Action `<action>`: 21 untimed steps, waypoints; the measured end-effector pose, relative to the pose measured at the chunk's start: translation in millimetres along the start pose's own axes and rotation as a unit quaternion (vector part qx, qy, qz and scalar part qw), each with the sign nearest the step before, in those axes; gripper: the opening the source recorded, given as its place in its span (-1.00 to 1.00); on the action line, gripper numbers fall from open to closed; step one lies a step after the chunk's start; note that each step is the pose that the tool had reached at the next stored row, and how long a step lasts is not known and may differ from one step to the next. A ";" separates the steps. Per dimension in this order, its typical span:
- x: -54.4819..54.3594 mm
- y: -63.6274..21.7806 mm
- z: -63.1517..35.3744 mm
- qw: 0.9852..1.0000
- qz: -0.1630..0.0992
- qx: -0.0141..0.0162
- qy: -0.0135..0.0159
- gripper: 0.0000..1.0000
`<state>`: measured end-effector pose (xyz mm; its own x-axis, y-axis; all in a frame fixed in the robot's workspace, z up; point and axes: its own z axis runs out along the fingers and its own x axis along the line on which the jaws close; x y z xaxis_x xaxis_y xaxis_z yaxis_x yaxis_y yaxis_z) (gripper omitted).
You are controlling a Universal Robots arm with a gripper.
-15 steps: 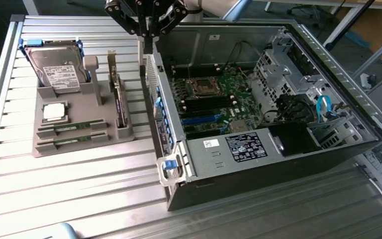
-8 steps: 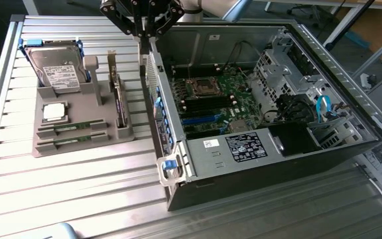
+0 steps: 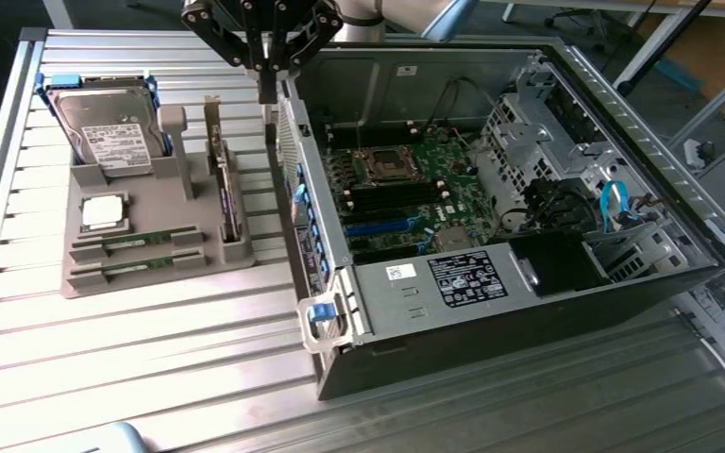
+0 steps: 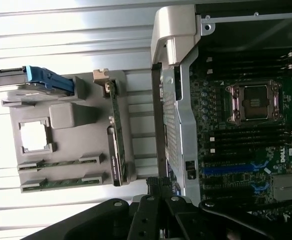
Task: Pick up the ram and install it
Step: 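Reach for the ram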
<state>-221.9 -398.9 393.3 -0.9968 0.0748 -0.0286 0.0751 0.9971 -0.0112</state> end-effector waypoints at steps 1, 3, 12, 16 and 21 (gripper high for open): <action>0.7 -0.1 0.0 1.000 0.000 0.000 0.000 -0.80; 2.3 -0.2 -0.1 1.000 0.000 0.001 0.000 -0.80; 10.2 -0.8 -0.3 1.000 0.000 0.003 0.000 -0.80; 13.5 -1.0 -0.3 1.000 0.000 0.004 0.000 -0.80; 18.5 -1.4 -0.5 1.000 0.000 0.004 0.000 -0.80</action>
<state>-240.5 -398.9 393.3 -0.9968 0.0745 -0.0293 0.0751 0.9970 -0.0200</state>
